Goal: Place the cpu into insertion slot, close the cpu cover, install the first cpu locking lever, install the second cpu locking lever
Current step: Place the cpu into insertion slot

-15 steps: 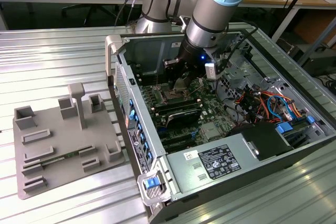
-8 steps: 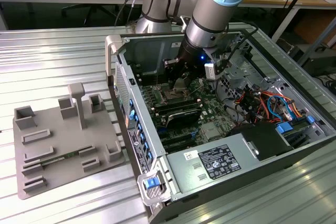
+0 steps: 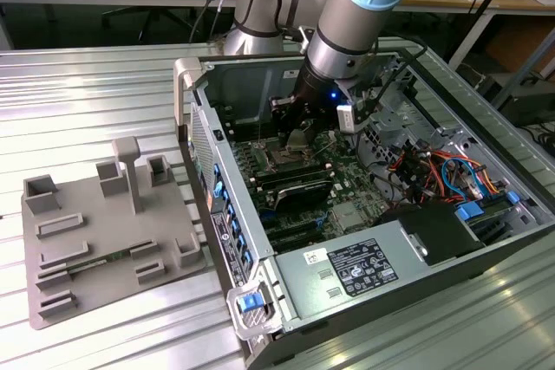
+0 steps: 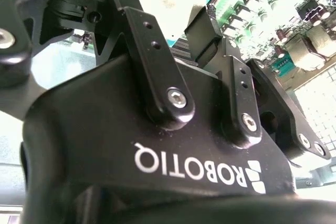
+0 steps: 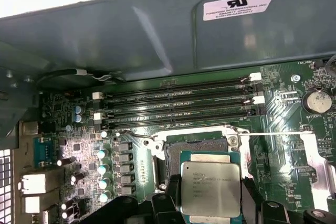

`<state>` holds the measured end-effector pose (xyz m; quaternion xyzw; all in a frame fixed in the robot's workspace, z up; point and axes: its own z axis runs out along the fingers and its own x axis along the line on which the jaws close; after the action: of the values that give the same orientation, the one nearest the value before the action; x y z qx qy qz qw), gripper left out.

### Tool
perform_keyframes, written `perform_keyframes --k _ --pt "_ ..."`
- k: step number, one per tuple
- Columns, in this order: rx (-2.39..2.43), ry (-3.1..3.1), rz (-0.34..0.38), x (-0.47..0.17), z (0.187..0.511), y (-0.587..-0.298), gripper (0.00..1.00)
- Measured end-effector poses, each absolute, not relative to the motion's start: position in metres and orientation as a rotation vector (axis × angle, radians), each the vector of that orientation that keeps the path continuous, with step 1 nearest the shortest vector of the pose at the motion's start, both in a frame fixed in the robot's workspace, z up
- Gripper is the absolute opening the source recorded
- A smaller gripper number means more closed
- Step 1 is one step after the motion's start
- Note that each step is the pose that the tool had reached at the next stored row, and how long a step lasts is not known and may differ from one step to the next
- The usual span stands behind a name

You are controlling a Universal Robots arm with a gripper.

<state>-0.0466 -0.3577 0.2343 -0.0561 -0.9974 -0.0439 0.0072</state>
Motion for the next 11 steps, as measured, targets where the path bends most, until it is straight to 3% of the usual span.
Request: perform_keyframes --k 11 --pt "-0.266 -3.116 -0.134 -0.0466 0.2333 -0.3577 0.55"
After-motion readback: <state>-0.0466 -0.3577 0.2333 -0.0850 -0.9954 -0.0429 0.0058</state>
